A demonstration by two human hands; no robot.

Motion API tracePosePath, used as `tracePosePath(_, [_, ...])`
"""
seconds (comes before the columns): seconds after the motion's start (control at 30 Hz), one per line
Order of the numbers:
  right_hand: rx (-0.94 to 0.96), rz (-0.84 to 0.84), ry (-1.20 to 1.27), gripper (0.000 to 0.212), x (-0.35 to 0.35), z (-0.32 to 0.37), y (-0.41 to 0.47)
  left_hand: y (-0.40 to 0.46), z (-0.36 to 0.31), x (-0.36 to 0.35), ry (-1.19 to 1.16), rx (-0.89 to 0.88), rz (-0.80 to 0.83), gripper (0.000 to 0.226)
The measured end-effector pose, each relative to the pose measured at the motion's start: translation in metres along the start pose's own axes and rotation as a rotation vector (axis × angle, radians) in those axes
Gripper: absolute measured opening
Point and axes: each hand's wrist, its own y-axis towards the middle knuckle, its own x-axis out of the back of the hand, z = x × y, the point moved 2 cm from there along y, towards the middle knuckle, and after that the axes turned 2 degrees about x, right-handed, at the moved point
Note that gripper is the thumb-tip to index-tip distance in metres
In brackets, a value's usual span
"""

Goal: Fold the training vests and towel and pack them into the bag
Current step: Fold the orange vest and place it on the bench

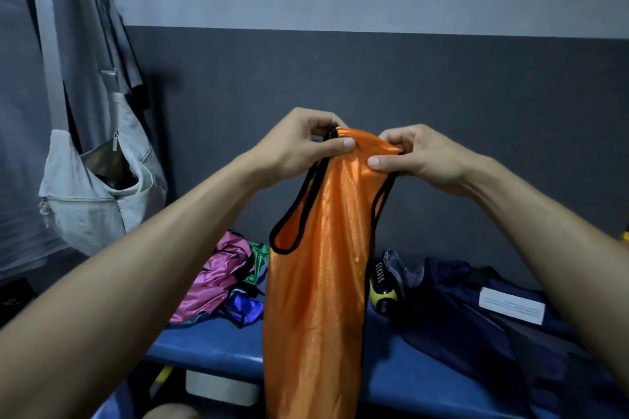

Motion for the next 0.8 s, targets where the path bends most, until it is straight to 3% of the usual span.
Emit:
tracePosePath(0.13, [0.000,-0.102,0.330,0.007,-0.010,-0.011,-0.002,-0.005,0.005,0.008,-0.034,0.029,-0.077,0.016])
tracePosePath(0.3, [-0.093,-0.161,0.506,0.029,-0.047,-0.028,0.002,-0.007,0.008,0.009,-0.038,0.032,-0.114,0.014])
tracePosePath(0.43, [-0.157,-0.170,0.519,0.044,-0.079,-0.043,0.005,-0.012,0.014,0.013,-0.073,0.067,-0.164,0.019])
tracePosePath(0.57, [-0.152,-0.314,0.516,0.026,-0.092,-0.058,0.006,-0.017,0.023,0.016,-0.070,0.133,-0.186,0.016])
tracePosePath(0.67, [-0.106,-0.375,0.421,0.032,-0.085,-0.053,0.005,-0.023,0.033,0.019,-0.097,0.228,-0.095,0.011])
tracePosePath(0.8, [-0.093,-0.327,0.253,0.046,-0.080,-0.041,0.007,-0.029,0.044,0.025,-0.098,0.302,0.089,0.016])
